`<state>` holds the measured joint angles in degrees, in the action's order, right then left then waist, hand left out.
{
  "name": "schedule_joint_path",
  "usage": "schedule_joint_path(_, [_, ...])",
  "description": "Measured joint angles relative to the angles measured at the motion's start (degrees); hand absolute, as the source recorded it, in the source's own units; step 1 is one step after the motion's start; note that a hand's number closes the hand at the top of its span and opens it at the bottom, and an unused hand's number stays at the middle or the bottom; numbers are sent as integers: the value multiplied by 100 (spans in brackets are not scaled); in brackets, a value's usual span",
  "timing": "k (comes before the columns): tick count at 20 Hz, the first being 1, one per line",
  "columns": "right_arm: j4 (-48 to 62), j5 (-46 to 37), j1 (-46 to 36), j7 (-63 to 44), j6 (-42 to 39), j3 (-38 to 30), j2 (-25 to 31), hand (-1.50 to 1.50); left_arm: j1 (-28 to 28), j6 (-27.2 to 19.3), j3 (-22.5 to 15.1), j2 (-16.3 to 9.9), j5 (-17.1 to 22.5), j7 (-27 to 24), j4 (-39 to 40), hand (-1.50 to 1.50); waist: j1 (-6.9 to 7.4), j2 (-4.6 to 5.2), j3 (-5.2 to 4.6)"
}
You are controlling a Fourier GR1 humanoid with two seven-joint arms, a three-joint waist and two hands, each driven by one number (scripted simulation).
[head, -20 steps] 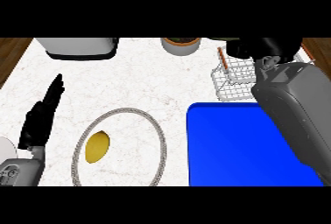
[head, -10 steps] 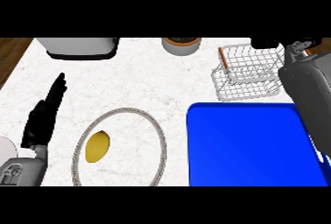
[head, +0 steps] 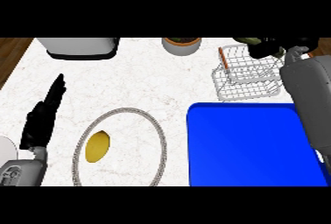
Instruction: Pick the squash from the tray and place it in the tiered basket
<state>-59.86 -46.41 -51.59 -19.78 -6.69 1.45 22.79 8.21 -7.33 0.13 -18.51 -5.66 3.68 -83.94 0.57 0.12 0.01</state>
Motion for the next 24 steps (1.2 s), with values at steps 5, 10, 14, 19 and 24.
schedule_joint_path(5, [291,216,198,189,140,-304,-153,-150,11,41,60,24,-58,17,-14,0,-10,-2,2])
schedule_joint_path(10, [164,571,279,416,447,-739,-220,-150,91,60,121,36,-113,86,16,0,-31,-7,1])
schedule_joint_path(14, [-200,813,368,470,669,-1033,-216,-150,73,108,178,44,-117,51,45,0,-52,-15,1])
schedule_joint_path(19, [-687,1088,426,265,618,-1424,78,-150,22,127,195,98,-161,62,2,0,-69,-25,-1])
schedule_joint_path(24, [-1053,1682,661,-203,43,-2037,546,-150,-38,109,249,132,-215,-111,120,0,-112,-32,-4])
